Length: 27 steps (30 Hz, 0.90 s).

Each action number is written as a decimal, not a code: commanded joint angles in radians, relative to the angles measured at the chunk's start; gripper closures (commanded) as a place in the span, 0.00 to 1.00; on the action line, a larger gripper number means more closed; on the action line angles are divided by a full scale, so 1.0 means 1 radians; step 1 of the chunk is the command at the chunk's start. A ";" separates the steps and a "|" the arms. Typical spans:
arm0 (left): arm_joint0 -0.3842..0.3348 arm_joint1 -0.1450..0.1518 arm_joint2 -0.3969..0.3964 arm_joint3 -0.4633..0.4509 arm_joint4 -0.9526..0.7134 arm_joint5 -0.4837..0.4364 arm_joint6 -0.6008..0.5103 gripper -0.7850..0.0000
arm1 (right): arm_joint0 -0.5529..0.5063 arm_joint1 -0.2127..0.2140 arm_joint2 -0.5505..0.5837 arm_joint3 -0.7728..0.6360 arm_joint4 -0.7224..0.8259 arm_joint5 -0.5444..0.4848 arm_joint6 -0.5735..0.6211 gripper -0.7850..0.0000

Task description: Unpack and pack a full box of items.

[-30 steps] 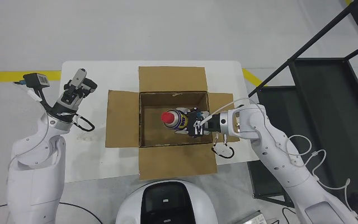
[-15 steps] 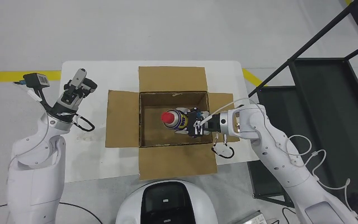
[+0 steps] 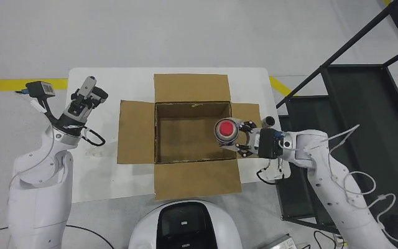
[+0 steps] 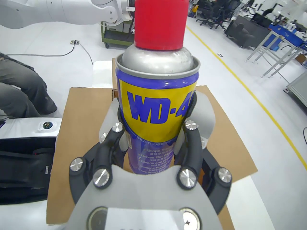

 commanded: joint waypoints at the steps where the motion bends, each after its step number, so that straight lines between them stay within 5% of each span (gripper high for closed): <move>1: 0.000 0.000 0.000 0.000 0.000 0.000 0.000 0.00 | -0.059 0.006 0.057 0.023 -0.049 0.009 -0.131 1.00; 5: 0.000 0.000 0.000 0.000 0.000 0.000 0.000 0.00 | -0.152 0.010 0.112 0.065 -0.100 0.072 -0.343 1.00; 27: 0.000 0.000 0.000 0.000 0.000 0.000 0.000 0.00 | -0.152 0.010 0.112 0.065 -0.100 0.072 -0.343 1.00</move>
